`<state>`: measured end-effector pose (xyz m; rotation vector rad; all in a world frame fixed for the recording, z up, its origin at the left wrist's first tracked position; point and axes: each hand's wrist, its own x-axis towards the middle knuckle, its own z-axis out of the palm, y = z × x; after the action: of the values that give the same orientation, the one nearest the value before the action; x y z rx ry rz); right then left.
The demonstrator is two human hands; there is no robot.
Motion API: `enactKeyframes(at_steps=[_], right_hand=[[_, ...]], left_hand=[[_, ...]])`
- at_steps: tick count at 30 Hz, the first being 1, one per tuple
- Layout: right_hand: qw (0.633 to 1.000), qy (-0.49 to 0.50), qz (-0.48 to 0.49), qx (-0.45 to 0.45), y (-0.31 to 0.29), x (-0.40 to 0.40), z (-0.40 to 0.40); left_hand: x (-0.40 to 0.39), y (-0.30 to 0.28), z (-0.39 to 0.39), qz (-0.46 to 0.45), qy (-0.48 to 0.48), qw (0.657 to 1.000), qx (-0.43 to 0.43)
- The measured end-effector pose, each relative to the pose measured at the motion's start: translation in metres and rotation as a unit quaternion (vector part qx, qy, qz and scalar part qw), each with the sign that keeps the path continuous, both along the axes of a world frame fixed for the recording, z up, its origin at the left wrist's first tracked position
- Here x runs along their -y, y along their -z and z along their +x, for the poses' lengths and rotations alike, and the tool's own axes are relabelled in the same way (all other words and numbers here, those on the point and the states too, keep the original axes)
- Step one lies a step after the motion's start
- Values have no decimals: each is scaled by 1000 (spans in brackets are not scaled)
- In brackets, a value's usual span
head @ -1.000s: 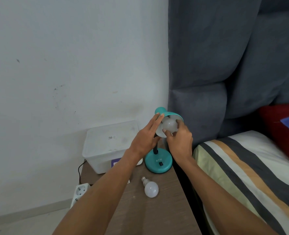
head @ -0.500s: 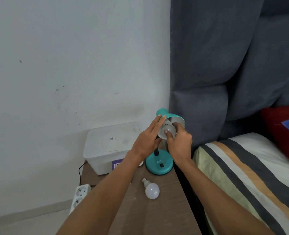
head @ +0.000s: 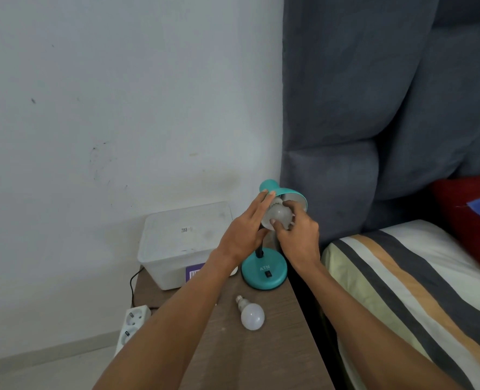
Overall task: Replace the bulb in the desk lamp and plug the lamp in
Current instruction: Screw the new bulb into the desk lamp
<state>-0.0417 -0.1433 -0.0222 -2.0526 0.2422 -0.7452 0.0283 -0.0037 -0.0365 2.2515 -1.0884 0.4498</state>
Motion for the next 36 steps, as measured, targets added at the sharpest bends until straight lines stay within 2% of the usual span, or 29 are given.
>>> enactKeyframes(at_steps=[4,10,14,22,29,32,36], right_hand=[[999,23,30,36,-4,-5,-1],[1000,8,-19,16,3,-3,0],[998,59,20,-13,-1,2,3],[998,56,-31,21,-2,-8,-2],[998,58,2,-38,-6,2,1],[997,63,-22,-43,-11,3,1],[996,49,-77,5,-9,-2,-2]], left_hand=[[1,0,-2,2,-5,1000,1],[0,-1,-1,3,-6,1000,3],[-1,0,-1,3,-5,1000,7],[0,0,-2,6,-10,1000,1],[-1,0,-1,-2,-15,1000,0],[2,0,-1,0,-10,1000,4],[3,1,0,9,-17,1000,1]])
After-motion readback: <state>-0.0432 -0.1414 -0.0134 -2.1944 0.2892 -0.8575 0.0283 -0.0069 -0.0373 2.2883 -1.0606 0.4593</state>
